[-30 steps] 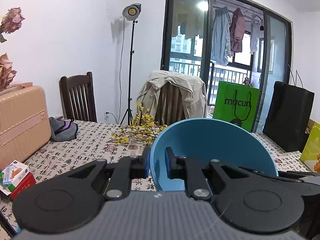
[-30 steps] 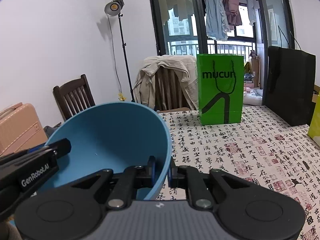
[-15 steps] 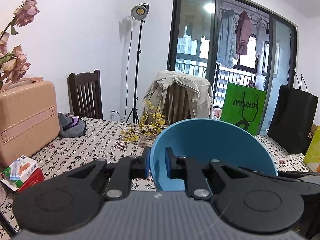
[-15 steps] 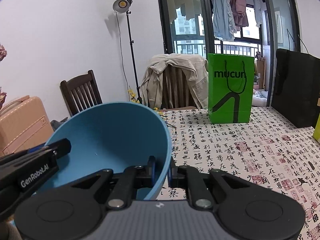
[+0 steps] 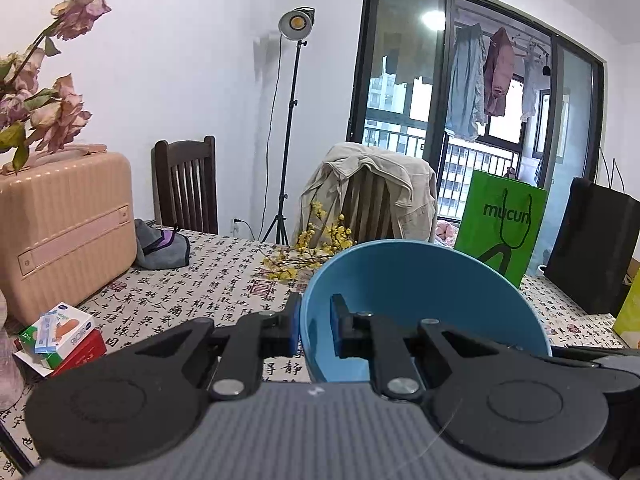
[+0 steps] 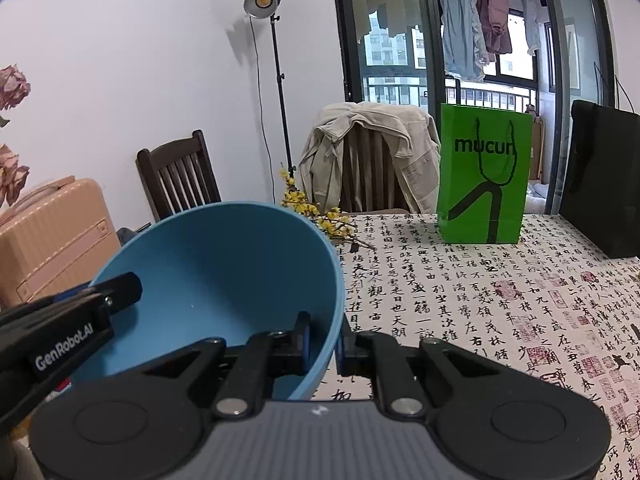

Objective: Organize plates and bowls
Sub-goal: 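Carry the blue bowl over the tablecloth toward the other blue bowls with both grippers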

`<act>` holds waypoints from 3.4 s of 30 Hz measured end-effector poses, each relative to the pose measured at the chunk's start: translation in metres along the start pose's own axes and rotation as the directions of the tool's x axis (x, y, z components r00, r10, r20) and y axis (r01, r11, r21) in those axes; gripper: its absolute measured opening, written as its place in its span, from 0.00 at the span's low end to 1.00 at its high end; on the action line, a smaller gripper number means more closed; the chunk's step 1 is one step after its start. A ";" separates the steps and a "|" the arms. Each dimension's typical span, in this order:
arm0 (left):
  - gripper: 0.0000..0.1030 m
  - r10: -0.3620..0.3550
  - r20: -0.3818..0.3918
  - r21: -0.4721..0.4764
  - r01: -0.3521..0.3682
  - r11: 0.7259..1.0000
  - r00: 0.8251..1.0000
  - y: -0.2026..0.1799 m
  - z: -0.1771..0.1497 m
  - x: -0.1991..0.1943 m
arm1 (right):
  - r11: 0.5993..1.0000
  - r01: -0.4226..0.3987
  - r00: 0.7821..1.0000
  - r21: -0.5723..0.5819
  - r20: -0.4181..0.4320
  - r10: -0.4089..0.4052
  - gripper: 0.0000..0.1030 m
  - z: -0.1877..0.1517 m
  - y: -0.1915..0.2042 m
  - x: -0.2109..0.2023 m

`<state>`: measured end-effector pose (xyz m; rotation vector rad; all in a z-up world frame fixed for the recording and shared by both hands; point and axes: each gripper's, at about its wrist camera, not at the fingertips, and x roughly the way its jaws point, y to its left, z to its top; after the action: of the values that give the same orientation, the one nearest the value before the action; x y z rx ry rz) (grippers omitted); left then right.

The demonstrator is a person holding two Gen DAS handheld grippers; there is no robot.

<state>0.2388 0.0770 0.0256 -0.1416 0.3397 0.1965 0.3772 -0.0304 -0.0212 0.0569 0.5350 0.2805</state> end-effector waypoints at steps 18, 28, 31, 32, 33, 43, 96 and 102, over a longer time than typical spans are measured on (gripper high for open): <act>0.15 0.013 0.015 -0.023 -0.013 1.000 1.000 0.032 -0.002 -0.008 | 0.999 -0.035 0.999 -0.035 -0.013 0.034 0.12 -0.005 0.033 0.002; 0.15 0.029 0.015 -0.040 -0.028 0.999 0.999 0.054 -0.008 -0.014 | 0.996 -0.075 0.997 -0.054 -0.034 0.073 0.12 -0.010 0.049 0.004; 0.15 0.037 0.020 -0.044 -0.036 0.998 0.999 0.059 -0.011 -0.017 | 0.995 -0.082 0.996 -0.062 -0.033 0.080 0.12 -0.012 0.055 0.003; 0.15 0.042 0.020 -0.044 -0.041 0.998 0.999 0.061 -0.011 -0.018 | 0.994 -0.086 0.996 -0.064 -0.034 0.084 0.12 -0.012 0.056 0.003; 0.15 0.047 0.020 -0.044 -0.046 0.998 0.999 0.062 -0.012 -0.019 | 0.994 -0.088 0.996 -0.067 -0.034 0.086 0.12 -0.013 0.058 0.003; 0.15 0.079 0.025 -0.055 -0.077 0.995 0.997 0.078 -0.021 -0.027 | 0.988 -0.118 0.993 -0.096 -0.043 0.114 0.12 -0.022 0.075 0.003; 0.15 0.216 0.011 -0.111 -0.213 0.971 0.976 0.124 -0.078 -0.058 | 0.886 -0.224 0.975 -0.407 -0.101 0.200 0.18 -0.079 0.144 0.008; 0.15 0.215 -0.011 -0.126 -0.215 0.968 0.977 0.127 -0.083 -0.057 | 0.855 -0.180 0.984 -0.486 -0.077 0.164 0.22 -0.089 0.153 0.007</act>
<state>0.1324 0.1769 -0.0455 -0.2303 0.3395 0.4333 0.2993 0.1171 -0.0812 -0.3998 0.4784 0.5888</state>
